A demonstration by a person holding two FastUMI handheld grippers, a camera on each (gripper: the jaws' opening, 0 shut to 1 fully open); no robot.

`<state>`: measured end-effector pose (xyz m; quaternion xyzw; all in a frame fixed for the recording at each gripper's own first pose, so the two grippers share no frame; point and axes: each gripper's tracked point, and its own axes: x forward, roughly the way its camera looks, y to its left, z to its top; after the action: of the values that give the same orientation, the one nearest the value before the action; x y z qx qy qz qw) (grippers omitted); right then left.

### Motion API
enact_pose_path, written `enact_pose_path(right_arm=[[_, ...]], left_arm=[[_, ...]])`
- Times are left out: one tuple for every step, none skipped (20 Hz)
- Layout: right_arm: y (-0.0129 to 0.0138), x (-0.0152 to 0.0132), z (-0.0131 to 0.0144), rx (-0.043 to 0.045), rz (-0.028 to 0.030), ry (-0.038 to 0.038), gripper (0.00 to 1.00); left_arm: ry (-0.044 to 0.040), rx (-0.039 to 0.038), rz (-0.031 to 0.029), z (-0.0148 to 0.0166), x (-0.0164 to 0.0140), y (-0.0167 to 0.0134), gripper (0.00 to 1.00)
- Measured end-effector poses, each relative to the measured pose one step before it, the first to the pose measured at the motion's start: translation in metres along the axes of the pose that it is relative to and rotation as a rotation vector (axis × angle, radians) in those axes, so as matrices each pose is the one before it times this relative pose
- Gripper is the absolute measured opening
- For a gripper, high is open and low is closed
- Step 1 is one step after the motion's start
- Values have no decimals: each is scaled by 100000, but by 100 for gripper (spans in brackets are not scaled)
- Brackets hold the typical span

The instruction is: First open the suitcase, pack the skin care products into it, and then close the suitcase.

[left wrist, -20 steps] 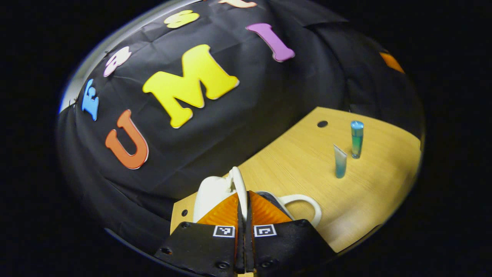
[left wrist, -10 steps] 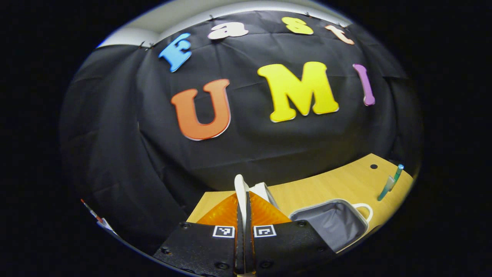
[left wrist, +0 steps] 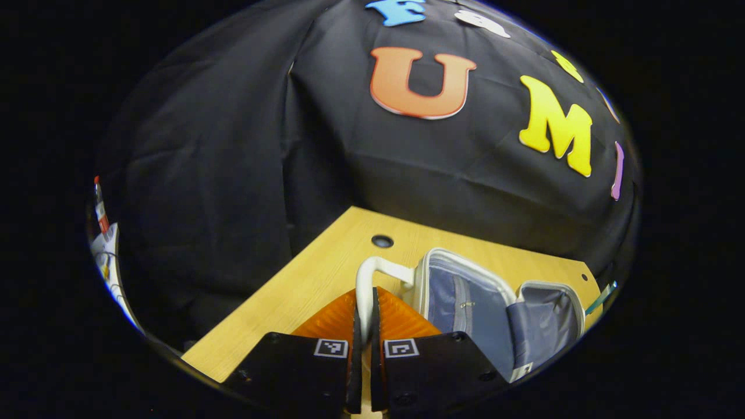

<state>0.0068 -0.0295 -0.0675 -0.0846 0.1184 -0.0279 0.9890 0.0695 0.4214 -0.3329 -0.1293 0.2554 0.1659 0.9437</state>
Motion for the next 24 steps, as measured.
enact_pose_path(right_arm=[[602,-71,-262,-958,130,944,77],[512,-59,-8,-924,491,615,79],[544,-41,79,-727,670,34,79],[567,-125,398,-361,918,-692,79],[504,-80,393,-145,905,-996,79],[273,16,324,-90,312,-815,77],[236,280,-20,307,388,-227,79],[297,229,-10,1086,378,101,79],[232,193,-250,1214,562,573,79],[244,127,-331,1364,206,1086,79],[338,90,-274,1791,1029,652,79],[337,136,31,1141,671,-284,79],[166,97,158,934,583,-889,79],[59,179,189,1261,605,-798,79],[-102,276,-48,1432,275,-637,79],[-244,236,-46,1586,96,-528,79],[-311,178,-117,1256,-58,-125,79],[-367,75,-206,1140,336,-150,80],[-486,2,-248,975,225,-94,80],[-595,-39,-272,577,-59,83,79],[-690,-61,-311,695,82,173,80],[-715,-101,-231,336,144,157,79],[-803,-151,-252,-12,-110,-198,79],[-946,-88,-93,-87,-466,59,79]], left_arm=[[3684,-1587,-430,-1498,1382,233,9],[3129,-2201,-355,-1340,1154,-12,10],[2644,-2842,-772,-1020,816,-227,11],[1489,-2439,380,-575,521,-144,14],[-1189,-1598,-188,76,82,-176,15],[-626,-300,1797,213,56,159,18],[180,839,2553,-87,-182,506,22],[154,804,2812,-48,-263,470,25],[-1015,125,934,393,-531,50,34],[-3270,81,812,672,-664,1,63],[-3057,854,1426,805,-1067,-64,67],[-2006,597,291,571,-888,-597,83],[-2342,1380,-350,957,-1455,-967,100],[-3505,2460,-1025,1168,-1433,-1246,100],[-4302,3097,-1110,1609,-1373,-1736,100],[-4802,2538,-795,1784,-1502,-1538,100],[-4079,1649,-1694,1505,-1727,-1943,98],[-3665,1500,-1779,1617,-1431,-2218,98],[-3228,1650,-780,1139,-905,-2188,98],[-1866,1823,-914,832,-792,-2094,98],[-1085,1036,-2004,705,-958,-2249,98],[-1218,722,-2340,568,-820,-2377,98],[-309,450,-2624,419,-380,-2442,98],[-971,227,-2738,296,-456,-2423,98]])
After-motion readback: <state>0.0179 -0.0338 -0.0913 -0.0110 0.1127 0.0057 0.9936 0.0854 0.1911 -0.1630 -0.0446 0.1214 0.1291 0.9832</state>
